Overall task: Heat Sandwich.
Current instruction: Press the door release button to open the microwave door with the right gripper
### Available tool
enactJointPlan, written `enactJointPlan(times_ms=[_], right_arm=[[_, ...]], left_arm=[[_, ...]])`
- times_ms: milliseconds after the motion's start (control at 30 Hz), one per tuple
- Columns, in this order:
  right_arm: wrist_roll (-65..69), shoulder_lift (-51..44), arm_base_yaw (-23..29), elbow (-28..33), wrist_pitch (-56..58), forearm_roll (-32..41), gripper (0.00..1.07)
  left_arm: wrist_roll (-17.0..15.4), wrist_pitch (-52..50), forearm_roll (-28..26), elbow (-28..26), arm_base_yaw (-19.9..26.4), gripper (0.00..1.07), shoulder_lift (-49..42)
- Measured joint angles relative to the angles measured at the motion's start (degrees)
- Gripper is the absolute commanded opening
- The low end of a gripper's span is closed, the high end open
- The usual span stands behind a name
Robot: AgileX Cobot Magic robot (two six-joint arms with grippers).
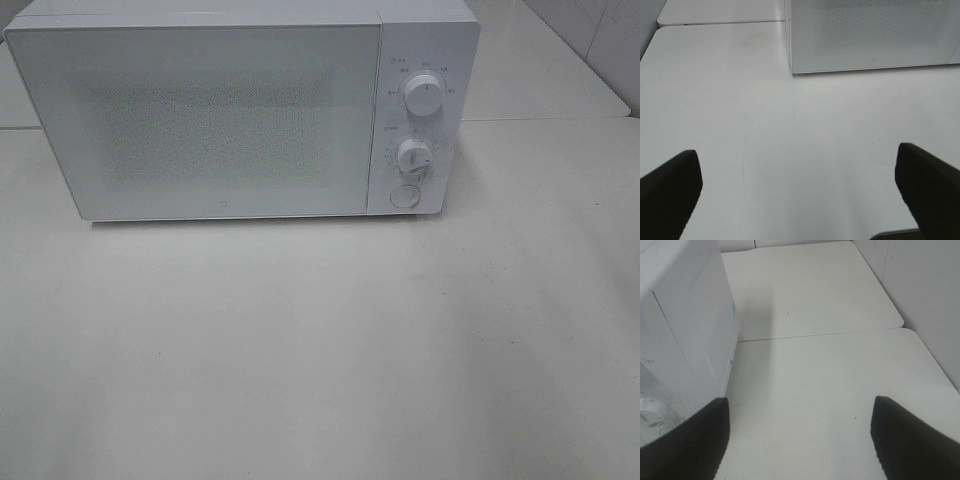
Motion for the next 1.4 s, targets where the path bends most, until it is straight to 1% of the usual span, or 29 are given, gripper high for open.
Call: enactJointPlan(times_ms=[33, 67, 167, 200, 233, 267, 333, 433, 467, 500, 533, 633, 667, 700, 733, 767, 833, 867, 900, 933, 1000, 1067, 1100, 1167, 1200, 1267, 1333, 1367, 1400], right_arm=[[0.0, 0.0, 0.0, 0.0, 0.0, 0.0, 0.77], [0.0, 2.2, 0.0, 1.8, -4.4, 0.0, 0.77], [0.0, 5.1, 0.0, 4.1, -10.8, 0.0, 0.77], [0.0, 5.1, 0.0, 4.1, -10.8, 0.0, 0.77], [0.0, 6.7, 0.0, 5.8, -14.8, 0.0, 0.77], [0.0, 7.3, 0.0, 6.6, -16.3, 0.2, 0.77], [-0.9, 9.7, 1.2, 8.5, -20.8, 2.5, 0.77], [-3.0, 11.1, 2.9, 9.5, -23.9, 4.5, 0.77], [-4.4, 11.8, 4.1, 10.1, -25.4, 5.8, 0.77], [-6.9, 13.2, 6.6, 11.1, -28.1, 8.7, 0.77], [-6.9, 13.2, 6.6, 11.1, -28.1, 8.7, 0.77], [-9.6, 15.9, 11.2, 11.9, -32.0, 13.6, 0.77], [-10.3, 16.8, 12.8, 12.0, -33.1, 14.7, 0.77], [-11.6, 18.5, 15.6, 12.2, -35.7, 17.5, 0.77], [-11.6, 18.5, 15.6, 12.2, -35.7, 17.5, 0.77], [-12.3, 19.3, 16.9, 12.2, -36.8, 18.6, 0.77], [-12.9, 21.1, 20.2, 12.2, -39.0, 21.5, 0.77], [-13.6, 23.0, 23.5, 12.2, -40.9, 24.5, 0.77], [-13.6, 23.0, 23.5, 12.2, -40.9, 24.5, 0.77], [-13.9, 23.9, 24.8, 12.1, -41.8, 25.7, 0.77], [-15.0, 26.0, 28.1, 12.1, -43.9, 28.5, 0.77], [-16.2, 28.7, 32.3, 12.1, -47.0, 32.9, 0.77], [-16.2, 28.7, 32.3, 12.1, -47.0, 32.9, 0.77], [-16.6, 30.8, 34.8, 12.1, -48.8, 35.9, 0.77], [-16.7, 32.5, 37.3, 12.0, -50.4, 38.2, 0.77], [-16.8, 33.2, 38.3, 12.0, -51.2, 39.0, 0.77], [-17.0, 34.5, 40.3, 11.9, -51.9, 40.7, 0.77], [-18.0, 35.8, 42.4, 11.1, -52.2, 42.3, 0.77], [-18.0, 35.8, 42.4, 11.1, -52.2, 42.3, 0.77]], left_arm=[[0.0, 0.0, 0.0, 0.0, 0.0, 1.01, 0.0], [0.0, 0.0, 0.0, 0.0, 0.0, 1.01, 0.0], [0.0, 0.0, 0.0, 0.0, 0.0, 1.01, 0.0], [0.0, 0.0, 0.0, 0.0, 0.0, 1.01, 0.0], [0.0, 0.0, 0.0, 0.0, 0.0, 1.01, 0.0], [0.0, 0.0, 0.0, 0.0, 0.0, 1.01, 0.0], [0.0, 0.0, 0.0, 0.0, 0.0, 1.01, 0.0], [0.0, 0.0, 0.0, 0.0, 0.0, 1.01, 0.0], [0.0, 0.0, 0.0, 0.0, 0.0, 1.01, 0.0], [0.0, 0.0, 0.0, 0.0, 0.0, 1.01, 0.0], [0.0, 0.0, 0.0, 0.0, 0.0, 1.01, 0.0], [0.0, 0.0, 0.0, 0.0, 0.0, 1.01, 0.0], [0.0, 0.0, 0.0, 0.0, 0.0, 1.01, 0.0], [0.0, 0.0, 0.0, 0.0, 0.0, 1.01, 0.0], [0.0, 0.0, 0.0, 0.0, 0.0, 1.01, 0.0], [0.0, 0.0, 0.0, 0.0, 0.0, 1.01, 0.0], [0.0, 0.0, 0.0, 0.0, 0.0, 1.01, 0.0], [0.0, 0.0, 0.0, 0.0, 0.0, 1.01, 0.0], [0.0, 0.0, 0.0, 0.0, 0.0, 1.01, 0.0], [0.0, 0.0, 0.0, 0.0, 0.0, 1.01, 0.0], [0.0, 0.0, 0.0, 0.0, 0.0, 1.01, 0.0], [0.0, 0.0, 0.0, 0.0, 0.0, 1.01, 0.0], [0.0, 0.0, 0.0, 0.0, 0.0, 1.01, 0.0], [0.0, 0.0, 0.0, 0.0, 0.0, 1.01, 0.0], [0.0, 0.0, 0.0, 0.0, 0.0, 1.01, 0.0], [0.0, 0.0, 0.0, 0.0, 0.0, 1.01, 0.0], [0.0, 0.0, 0.0, 0.0, 0.0, 1.01, 0.0], [0.0, 0.0, 0.0, 0.0, 0.0, 1.01, 0.0], [0.0, 0.0, 0.0, 0.0, 0.0, 1.01, 0.0]])
